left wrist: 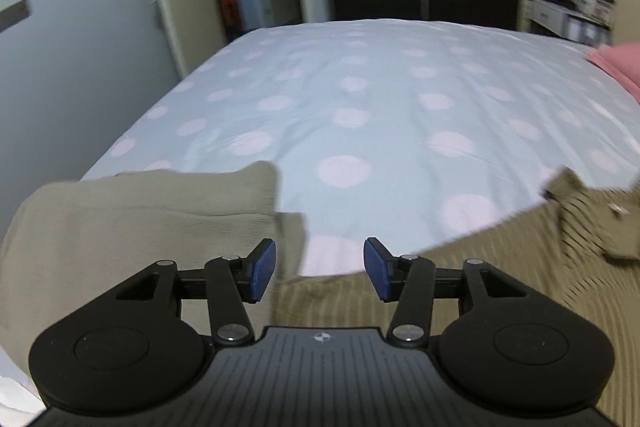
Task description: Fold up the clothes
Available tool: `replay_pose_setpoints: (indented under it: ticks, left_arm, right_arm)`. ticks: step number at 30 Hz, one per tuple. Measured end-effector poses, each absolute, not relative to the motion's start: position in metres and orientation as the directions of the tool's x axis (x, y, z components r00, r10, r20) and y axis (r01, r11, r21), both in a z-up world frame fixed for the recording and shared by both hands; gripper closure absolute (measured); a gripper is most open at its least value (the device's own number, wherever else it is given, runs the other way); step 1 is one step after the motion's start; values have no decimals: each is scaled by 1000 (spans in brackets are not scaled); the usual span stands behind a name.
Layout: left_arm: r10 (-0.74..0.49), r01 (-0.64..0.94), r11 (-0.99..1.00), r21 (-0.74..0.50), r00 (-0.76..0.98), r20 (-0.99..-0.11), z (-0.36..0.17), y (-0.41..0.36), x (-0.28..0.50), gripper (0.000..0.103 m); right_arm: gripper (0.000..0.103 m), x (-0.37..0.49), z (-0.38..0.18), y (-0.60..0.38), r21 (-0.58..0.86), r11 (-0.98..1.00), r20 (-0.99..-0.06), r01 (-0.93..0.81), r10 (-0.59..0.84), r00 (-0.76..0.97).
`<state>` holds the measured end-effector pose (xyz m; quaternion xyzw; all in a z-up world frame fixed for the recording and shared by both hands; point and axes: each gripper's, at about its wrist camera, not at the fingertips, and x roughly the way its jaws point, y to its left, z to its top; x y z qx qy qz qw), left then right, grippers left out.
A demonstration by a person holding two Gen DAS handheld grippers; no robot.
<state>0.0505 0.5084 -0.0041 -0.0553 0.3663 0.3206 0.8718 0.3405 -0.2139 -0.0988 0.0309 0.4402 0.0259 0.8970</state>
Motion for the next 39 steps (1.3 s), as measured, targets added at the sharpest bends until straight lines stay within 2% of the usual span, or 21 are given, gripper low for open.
replay_pose_setpoints:
  ticks: [3, 6, 10, 14, 17, 19, 22, 26, 28, 31, 34, 35, 39]
  left_arm:
    - [469, -570, 814, 115, 526, -709, -1, 484, 49, 55]
    - [420, -551, 830, 83, 521, -743, 1, 460, 46, 55]
    - [377, -512, 855, 80, 508, -775, 5, 421, 33, 55]
    - [307, -537, 844, -2, 486, -819, -8, 400, 15, 50]
    - [254, -558, 827, -62, 470, -845, -22, 388, 12, 50]
    - [237, -545, 836, -62, 462, -854, -28, 378, 13, 50]
    - [234, -492, 870, -31, 469, -852, -28, 363, 19, 45]
    - [212, -450, 892, -43, 501, -839, -20, 352, 25, 41]
    - [165, -436, 892, -117, 557, -814, -16, 347, 23, 41]
    - [146, -462, 865, -197, 608, -781, -10, 351, 20, 40]
    - [164, -478, 850, -220, 638, -752, -9, 353, 17, 38]
    - [178, -478, 853, -209, 643, -745, -8, 353, 15, 37]
    - [188, -487, 851, -197, 632, -752, -8, 353, 13, 37]
  right_arm:
    - [63, 339, -100, -229, 182, 983, -790, 29, 129, 599]
    - [58, 346, -106, -239, 324, 942, -789, 85, 220, 574]
    - [56, 357, -115, -229, 393, 917, -775, 72, 289, 561]
    - [58, 368, -123, -212, 428, 903, -767, 37, 342, 543]
    - [73, 372, -129, -198, 435, 900, -771, 13, 365, 522]
    - [96, 371, -128, -190, 439, 898, -767, -9, 380, 516]
    - [100, 363, -109, -177, 447, 889, -720, -97, 422, 551]
    - [100, 346, -82, -151, 463, 851, -655, -250, 518, 551]
    - [100, 334, -76, -130, 448, 826, -650, -342, 563, 510]
    - [100, 313, -74, -99, 415, 775, -661, -477, 617, 427]
    - [99, 289, -81, -73, 384, 714, -696, -586, 640, 324]
    - [97, 282, -83, -67, 364, 696, -712, -619, 636, 297]
    - [78, 263, -86, -54, 295, 623, -740, -725, 629, 240]
